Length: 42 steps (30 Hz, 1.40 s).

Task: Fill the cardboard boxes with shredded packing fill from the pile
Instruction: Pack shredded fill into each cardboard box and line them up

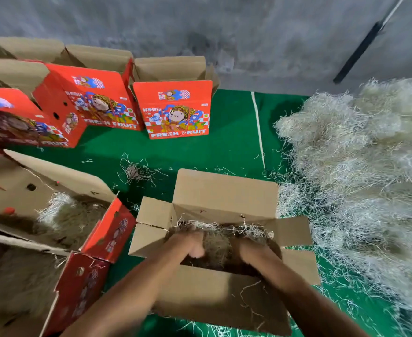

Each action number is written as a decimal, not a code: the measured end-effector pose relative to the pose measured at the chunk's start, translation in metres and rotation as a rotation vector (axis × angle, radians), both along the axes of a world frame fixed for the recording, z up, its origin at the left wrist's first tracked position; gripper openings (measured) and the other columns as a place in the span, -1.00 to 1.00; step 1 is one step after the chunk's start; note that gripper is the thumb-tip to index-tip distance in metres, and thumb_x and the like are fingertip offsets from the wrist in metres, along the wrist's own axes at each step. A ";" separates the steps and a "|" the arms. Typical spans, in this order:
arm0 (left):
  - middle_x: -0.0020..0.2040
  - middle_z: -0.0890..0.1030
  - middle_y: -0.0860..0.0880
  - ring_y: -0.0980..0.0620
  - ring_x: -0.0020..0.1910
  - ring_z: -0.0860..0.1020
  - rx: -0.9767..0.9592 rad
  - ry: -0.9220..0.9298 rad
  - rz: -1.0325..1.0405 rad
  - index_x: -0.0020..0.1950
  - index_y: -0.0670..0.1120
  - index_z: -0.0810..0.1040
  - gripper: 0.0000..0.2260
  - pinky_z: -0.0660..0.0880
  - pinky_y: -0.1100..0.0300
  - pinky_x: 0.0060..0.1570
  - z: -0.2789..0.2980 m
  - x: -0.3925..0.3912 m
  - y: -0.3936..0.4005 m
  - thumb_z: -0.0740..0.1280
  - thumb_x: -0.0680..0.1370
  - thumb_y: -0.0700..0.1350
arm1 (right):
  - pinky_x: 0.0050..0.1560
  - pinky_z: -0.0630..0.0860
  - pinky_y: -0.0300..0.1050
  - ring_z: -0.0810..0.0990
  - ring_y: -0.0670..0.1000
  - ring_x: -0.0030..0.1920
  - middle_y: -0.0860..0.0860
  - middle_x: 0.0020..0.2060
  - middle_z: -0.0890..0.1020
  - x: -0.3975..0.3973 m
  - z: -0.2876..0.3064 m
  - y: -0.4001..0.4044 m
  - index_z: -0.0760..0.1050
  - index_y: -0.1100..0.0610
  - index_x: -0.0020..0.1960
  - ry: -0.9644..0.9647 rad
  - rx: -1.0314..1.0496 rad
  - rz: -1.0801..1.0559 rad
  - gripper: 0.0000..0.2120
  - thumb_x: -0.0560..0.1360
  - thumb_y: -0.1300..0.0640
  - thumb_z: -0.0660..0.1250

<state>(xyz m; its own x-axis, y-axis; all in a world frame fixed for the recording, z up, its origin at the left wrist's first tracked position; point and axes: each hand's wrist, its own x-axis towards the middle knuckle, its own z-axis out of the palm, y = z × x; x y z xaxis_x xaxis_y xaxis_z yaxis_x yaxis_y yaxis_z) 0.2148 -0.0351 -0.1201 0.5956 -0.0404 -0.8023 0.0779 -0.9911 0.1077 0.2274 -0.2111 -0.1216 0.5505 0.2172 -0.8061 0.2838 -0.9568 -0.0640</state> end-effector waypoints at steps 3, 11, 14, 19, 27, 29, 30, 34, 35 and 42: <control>0.22 0.56 -0.10 -0.08 0.12 0.57 -0.047 -0.206 0.056 0.28 -0.14 0.51 -0.68 0.53 0.09 0.12 0.004 -0.004 -0.009 0.32 0.52 -0.20 | 0.04 0.56 -0.06 0.61 0.10 -0.02 0.14 0.08 0.64 0.008 0.012 0.007 0.52 0.17 0.18 -0.181 0.164 0.001 -0.75 0.51 0.32 0.29; 0.17 0.61 -0.15 -0.12 0.13 0.59 -0.006 -0.150 -0.066 0.25 -0.17 0.53 -0.73 0.54 0.04 0.15 0.005 -0.006 0.006 0.27 0.56 -0.31 | 0.16 0.56 0.05 0.60 0.15 0.18 0.08 0.22 0.61 0.002 0.009 0.021 0.51 -0.03 0.33 -0.126 0.240 0.041 -0.66 0.57 0.14 0.32; 0.12 0.64 -0.12 -0.08 0.09 0.61 0.125 -0.168 -0.186 0.20 -0.16 0.57 -0.77 0.56 0.04 0.13 0.003 -0.006 0.013 0.31 0.55 -0.30 | 0.00 0.40 -0.13 0.56 0.06 0.05 0.06 0.03 0.59 0.000 0.021 0.001 0.55 0.06 0.15 -0.212 0.295 0.041 -0.82 0.57 0.16 0.28; 0.34 0.54 -0.15 -0.11 0.37 0.45 0.458 -0.275 -0.466 0.27 -0.21 0.54 -0.71 0.14 -0.10 0.50 0.012 -0.006 0.018 0.34 0.56 -0.19 | -0.17 0.50 -0.26 0.61 -0.02 -0.11 0.01 -0.09 0.60 0.004 0.057 -0.025 0.53 0.13 0.08 -0.301 0.211 0.086 -0.74 0.52 0.42 0.27; 0.22 0.61 -0.03 -0.05 0.29 0.51 0.176 -0.482 -0.553 0.20 -0.06 0.61 -0.74 0.26 -0.10 0.43 0.045 -0.006 0.002 0.39 0.52 -0.18 | -0.01 0.59 -0.11 0.65 0.08 -0.02 0.09 0.03 0.65 -0.007 0.080 -0.019 0.49 0.17 0.25 -0.302 0.328 0.076 -0.66 0.52 0.41 0.25; 0.17 0.61 -0.03 -0.02 0.19 0.54 -0.024 -0.643 -0.592 0.20 -0.08 0.58 -0.74 0.40 -0.04 0.35 0.049 -0.005 0.001 0.39 0.51 -0.21 | -0.24 0.48 -0.25 0.63 0.04 -0.16 0.05 -0.10 0.61 0.002 0.079 -0.021 0.56 0.19 0.07 -0.348 0.372 -0.013 -0.80 0.54 0.39 0.25; 0.13 0.60 -0.06 -0.02 0.14 0.54 -0.071 -0.627 -0.636 0.19 -0.11 0.58 -0.75 0.45 0.00 0.30 0.049 -0.004 0.000 0.38 0.52 -0.24 | -0.30 0.43 -0.30 0.60 0.01 -0.23 0.04 -0.14 0.60 0.005 0.077 -0.020 0.57 0.20 0.01 -0.362 0.344 -0.022 -0.84 0.55 0.37 0.26; -0.17 0.57 -0.11 -0.03 -0.14 0.55 -0.004 -0.393 -0.809 -0.10 -0.23 0.58 -0.93 0.59 0.01 0.09 0.035 -0.005 -0.015 0.33 0.54 -0.25 | 0.06 0.56 -0.06 0.65 0.11 0.04 0.14 0.11 0.65 -0.002 0.053 -0.007 0.57 0.16 0.20 -0.265 0.147 0.028 -0.78 0.63 0.21 0.20; -0.19 0.58 -0.12 -0.03 -0.14 0.56 0.081 -0.341 -0.899 -0.14 -0.22 0.56 -0.85 0.57 -0.01 0.11 0.025 -0.004 -0.019 0.27 0.58 -0.21 | 0.14 0.55 0.04 0.63 0.16 0.17 0.16 0.20 0.63 -0.004 0.046 -0.004 0.54 0.17 0.28 -0.257 0.090 0.089 -0.73 0.64 0.18 0.19; 0.58 0.22 -0.09 -0.04 0.61 -0.03 0.346 -0.225 -1.190 0.32 -0.11 0.56 -0.70 -0.16 -0.03 0.54 -0.023 0.015 -0.020 0.20 0.65 -0.07 | 0.36 0.40 0.15 0.38 0.23 0.45 0.14 0.49 0.36 -0.012 -0.002 0.002 0.22 0.11 0.56 -0.259 -0.194 0.290 -0.57 0.70 0.13 0.06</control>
